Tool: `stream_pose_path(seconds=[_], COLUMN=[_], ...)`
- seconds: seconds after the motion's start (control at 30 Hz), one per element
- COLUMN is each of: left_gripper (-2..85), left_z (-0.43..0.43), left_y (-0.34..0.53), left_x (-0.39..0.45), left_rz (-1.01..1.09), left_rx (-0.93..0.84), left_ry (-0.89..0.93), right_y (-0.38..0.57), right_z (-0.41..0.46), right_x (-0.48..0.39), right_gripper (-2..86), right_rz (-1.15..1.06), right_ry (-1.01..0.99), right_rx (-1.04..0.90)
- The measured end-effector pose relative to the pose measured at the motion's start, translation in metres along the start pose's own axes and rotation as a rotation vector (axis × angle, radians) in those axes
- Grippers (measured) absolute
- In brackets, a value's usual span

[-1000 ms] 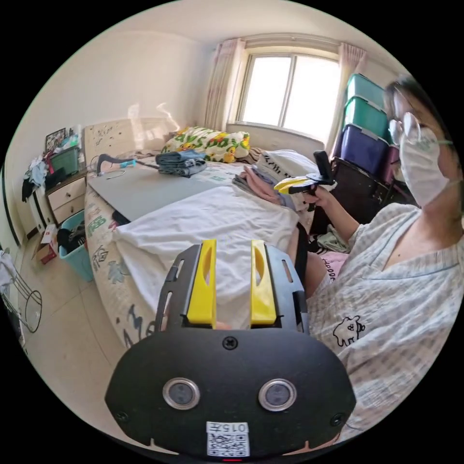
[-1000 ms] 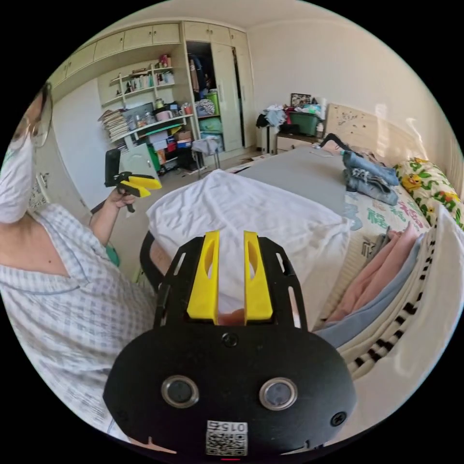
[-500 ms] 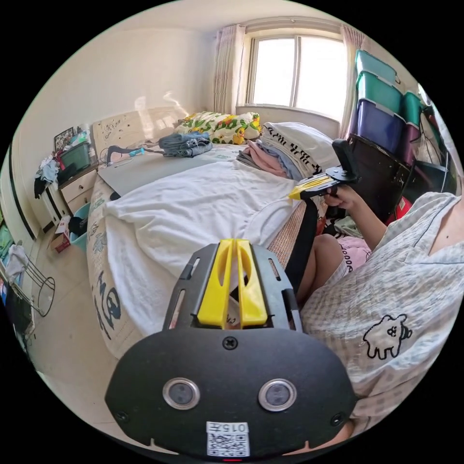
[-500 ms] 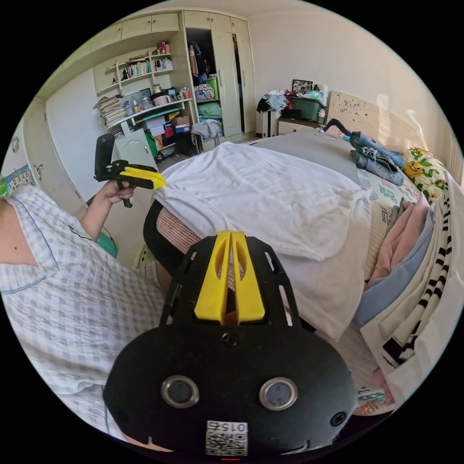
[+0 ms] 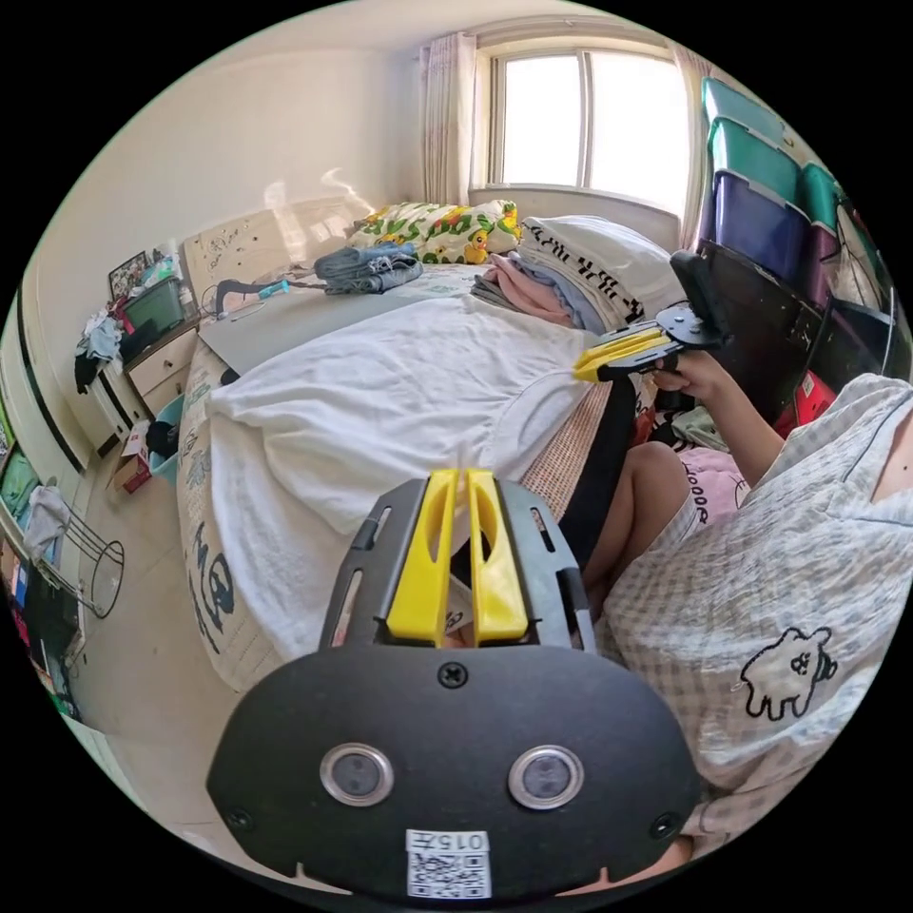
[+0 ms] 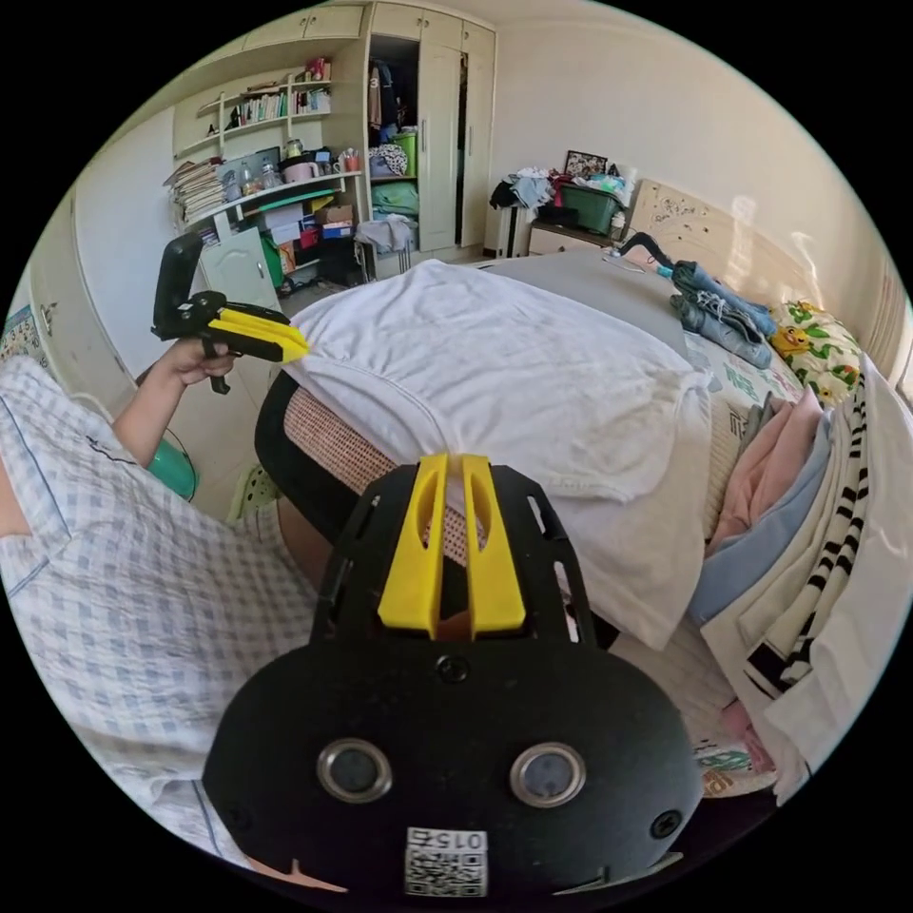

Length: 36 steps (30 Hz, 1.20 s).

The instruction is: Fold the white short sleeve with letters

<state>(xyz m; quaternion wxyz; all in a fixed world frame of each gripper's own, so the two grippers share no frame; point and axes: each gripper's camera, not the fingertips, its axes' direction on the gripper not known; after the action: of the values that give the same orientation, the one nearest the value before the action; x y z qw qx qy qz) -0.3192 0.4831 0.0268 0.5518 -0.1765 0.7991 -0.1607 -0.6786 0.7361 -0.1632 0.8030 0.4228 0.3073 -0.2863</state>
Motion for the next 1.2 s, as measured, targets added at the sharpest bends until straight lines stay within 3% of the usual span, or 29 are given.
stream_pose_path(seconds=[0.27, 0.4, 0.53, 0.73, 0.9, 1.2], left_gripper=[2.1, 4.9, 6.8, 8.6, 9.9, 8.8], left_z=[-0.005, -0.049, -0.038, 0.109, 0.300, 0.515], left_y=[-0.023, -0.056, -0.135, -0.322, -0.462, -0.526], left_x=[-0.014, -0.044, -0.060, -0.064, -0.055, -0.059], left_rz=[0.022, 0.007, 0.030, 0.073, -0.017, -0.029], left_rx=[-0.071, 0.083, 0.145, 0.100, -0.098, -0.423], left_ry=[0.063, 0.135, 0.102, 0.236, 0.242, 0.063], right_y=[0.027, 0.065, 0.102, 0.113, 0.103, 0.103], right_z=[-0.020, -0.057, -0.073, -0.053, -0.046, -0.031], right_x=[0.035, 0.068, 0.114, 0.162, 0.177, 0.182], right_gripper=[5.3, 6.9, 10.1, 11.0, 10.6, 4.7], right_rz=[0.159, 0.353, 0.598, 0.730, 0.729, 0.713], right_ry=[-0.012, 0.036, 0.109, -0.023, -0.048, -0.071], right_rx=[0.126, 0.282, 0.353, 0.383, 0.387, 0.380])
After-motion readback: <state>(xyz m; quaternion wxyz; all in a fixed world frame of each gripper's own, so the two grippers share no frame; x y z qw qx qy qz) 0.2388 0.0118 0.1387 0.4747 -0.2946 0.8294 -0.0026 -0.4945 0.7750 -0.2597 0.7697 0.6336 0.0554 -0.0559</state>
